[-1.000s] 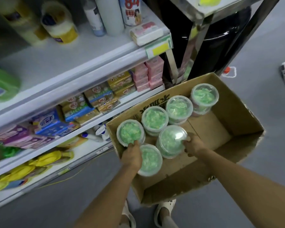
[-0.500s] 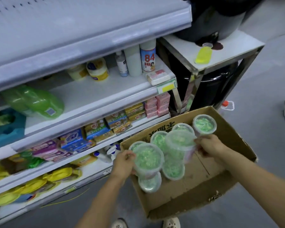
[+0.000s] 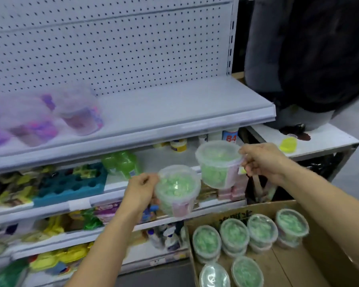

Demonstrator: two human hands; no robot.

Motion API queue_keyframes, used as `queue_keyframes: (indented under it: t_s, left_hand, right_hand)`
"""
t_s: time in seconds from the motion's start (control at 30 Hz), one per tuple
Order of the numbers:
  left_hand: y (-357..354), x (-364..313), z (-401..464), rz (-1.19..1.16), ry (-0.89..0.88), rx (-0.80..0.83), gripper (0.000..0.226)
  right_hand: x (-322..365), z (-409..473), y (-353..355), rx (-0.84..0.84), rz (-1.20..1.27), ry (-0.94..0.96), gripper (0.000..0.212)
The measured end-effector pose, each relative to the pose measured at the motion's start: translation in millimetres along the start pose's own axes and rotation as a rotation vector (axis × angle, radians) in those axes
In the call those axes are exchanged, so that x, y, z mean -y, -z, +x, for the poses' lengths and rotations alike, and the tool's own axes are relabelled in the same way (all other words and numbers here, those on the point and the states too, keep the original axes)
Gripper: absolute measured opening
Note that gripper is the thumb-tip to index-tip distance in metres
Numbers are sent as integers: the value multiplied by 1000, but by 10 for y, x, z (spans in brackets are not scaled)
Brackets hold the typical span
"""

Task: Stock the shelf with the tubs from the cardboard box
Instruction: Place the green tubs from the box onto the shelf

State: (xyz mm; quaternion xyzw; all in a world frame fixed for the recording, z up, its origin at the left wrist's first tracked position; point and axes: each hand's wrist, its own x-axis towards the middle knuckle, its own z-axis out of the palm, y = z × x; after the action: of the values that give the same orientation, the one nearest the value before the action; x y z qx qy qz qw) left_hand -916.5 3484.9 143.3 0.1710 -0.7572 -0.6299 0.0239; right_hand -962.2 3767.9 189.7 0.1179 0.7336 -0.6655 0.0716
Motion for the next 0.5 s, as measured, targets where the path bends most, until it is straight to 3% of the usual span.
queue_keyframes:
  t_s: [0.33,0.5]
  left_hand:
    - [735,-903,421,-108,-147,-86,19]
    - [1018,-1160,680,-150,-151,-96,19]
  right_hand:
    - [1268,489,-1048,-23,219,155,11]
    - [1621,757,-1451,-83,89,168,12]
